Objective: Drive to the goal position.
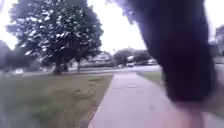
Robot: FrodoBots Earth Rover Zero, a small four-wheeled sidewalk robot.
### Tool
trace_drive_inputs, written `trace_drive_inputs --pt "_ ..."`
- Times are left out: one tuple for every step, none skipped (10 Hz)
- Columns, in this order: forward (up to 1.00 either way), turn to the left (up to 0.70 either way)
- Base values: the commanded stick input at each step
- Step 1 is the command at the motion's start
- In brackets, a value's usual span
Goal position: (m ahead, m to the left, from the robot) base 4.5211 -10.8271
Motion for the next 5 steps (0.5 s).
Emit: trace_drive_inputs --pt "0.0 0.0" --pt "0.0 0.0" --pt "0.0 0.0" --pt "0.0 0.0" --pt "0.05 0.0"
